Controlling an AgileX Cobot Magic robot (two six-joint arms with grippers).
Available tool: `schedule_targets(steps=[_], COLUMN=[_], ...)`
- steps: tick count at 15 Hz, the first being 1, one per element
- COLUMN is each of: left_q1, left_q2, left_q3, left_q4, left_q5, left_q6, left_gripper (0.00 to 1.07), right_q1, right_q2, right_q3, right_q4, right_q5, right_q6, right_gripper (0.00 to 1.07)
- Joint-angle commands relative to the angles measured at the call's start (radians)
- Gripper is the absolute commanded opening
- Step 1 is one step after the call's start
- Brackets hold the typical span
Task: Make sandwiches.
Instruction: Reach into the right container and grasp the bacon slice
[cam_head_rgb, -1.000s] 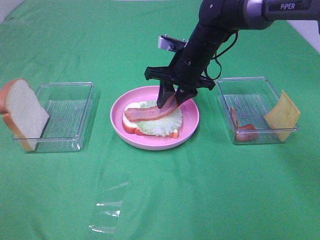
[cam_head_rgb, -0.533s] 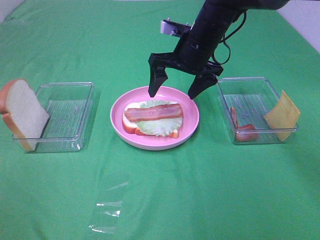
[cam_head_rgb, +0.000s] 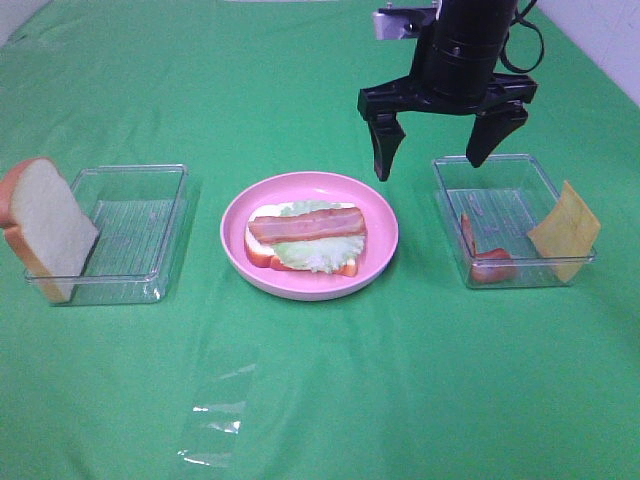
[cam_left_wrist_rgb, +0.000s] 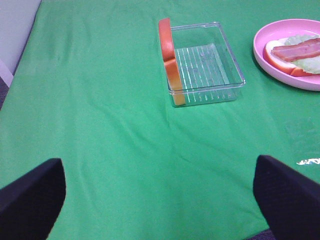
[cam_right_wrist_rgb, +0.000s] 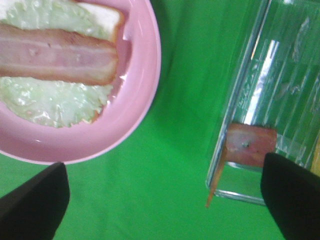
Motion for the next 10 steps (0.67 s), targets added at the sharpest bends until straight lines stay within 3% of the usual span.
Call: schedule_targets(steps=[1, 6, 10], left_q1=[-0.009, -0.009, -0.009], left_q2=[-0.018, -0.018, -0.018], left_q3=[0.003, 0.003, 0.003], left_q4=[-0.009, -0.009, -0.009], left_q5=[-0.015, -0.015, -0.015], left_q6=[-0.005, -0.005, -0.004], left_gripper=[0.94, 0.94, 0.94], right_q1=[-0.001, -0.061, -0.071], right_q2=[-0.019, -0.019, -0.012], right_q3=[0.102, 0.224, 0.224], right_q4=[-0.030, -0.026, -0.033], right_q5=[0.069, -0.069, -0.120], right_q6=[0.020, 0.048, 0.044], right_gripper=[0.99, 0.99, 0.99])
